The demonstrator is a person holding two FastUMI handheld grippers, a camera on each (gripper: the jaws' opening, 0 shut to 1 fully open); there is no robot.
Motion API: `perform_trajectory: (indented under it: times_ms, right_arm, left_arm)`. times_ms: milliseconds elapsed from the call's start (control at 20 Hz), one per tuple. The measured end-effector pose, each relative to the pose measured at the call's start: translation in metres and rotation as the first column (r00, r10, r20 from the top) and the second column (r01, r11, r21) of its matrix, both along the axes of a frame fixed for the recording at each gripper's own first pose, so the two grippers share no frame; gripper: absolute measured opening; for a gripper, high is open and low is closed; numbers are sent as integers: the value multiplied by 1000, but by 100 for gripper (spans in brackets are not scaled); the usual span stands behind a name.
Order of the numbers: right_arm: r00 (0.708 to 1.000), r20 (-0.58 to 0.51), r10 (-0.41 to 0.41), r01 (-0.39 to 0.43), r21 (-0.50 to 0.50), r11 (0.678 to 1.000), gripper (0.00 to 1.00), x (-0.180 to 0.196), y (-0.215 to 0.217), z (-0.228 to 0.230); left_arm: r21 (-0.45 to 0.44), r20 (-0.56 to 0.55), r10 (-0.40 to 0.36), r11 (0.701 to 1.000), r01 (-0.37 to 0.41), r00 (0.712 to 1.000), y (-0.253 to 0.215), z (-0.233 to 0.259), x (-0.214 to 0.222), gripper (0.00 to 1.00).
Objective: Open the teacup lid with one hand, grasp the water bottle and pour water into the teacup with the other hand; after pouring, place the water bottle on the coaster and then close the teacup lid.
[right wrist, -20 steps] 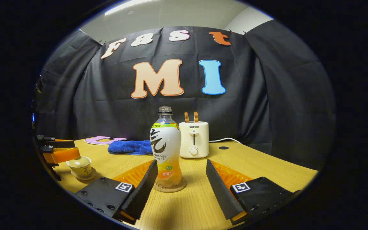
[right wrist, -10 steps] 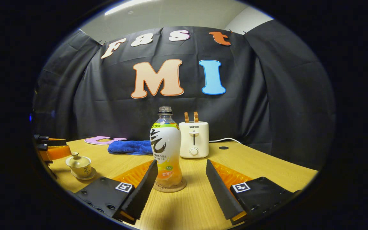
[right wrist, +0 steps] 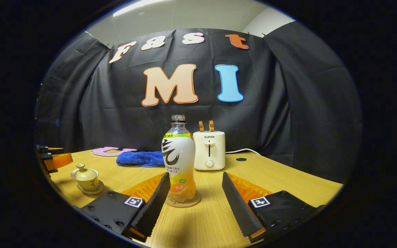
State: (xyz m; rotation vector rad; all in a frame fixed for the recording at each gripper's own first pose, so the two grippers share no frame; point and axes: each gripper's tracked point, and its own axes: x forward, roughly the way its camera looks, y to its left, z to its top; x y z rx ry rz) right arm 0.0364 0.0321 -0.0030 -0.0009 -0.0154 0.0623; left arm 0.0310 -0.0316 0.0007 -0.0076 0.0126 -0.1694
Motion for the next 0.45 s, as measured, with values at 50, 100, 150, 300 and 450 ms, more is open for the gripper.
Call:
perform_trajectory:
  times_ms: [50,100,150,300,450]
  right_arm:
    - [1000,0,0,0,0,1000,95,1,0,-1]
    - [1000,0,0,0,0,1000,96,0,0,0]
    - [1000,-1,0,0,0,1000,94,0,0,0]
    - [1000,-1,0,0,0,1000,96,0,0,0]
    - [1000,-1,0,0,0,1000,94,0,0,-1]
  left_arm:
    - [0,1,6,1000,-6,1000,2,-1,0,90]
    - [0,0,11,1000,-11,1000,3,-1,0,90]
    - [1,0,19,1000,-19,1000,4,-1,0,90]
    - [5,-1,105,994,-105,994,22,-1,1,87]
    - [8,-2,184,983,-184,983,35,-1,-1,90]
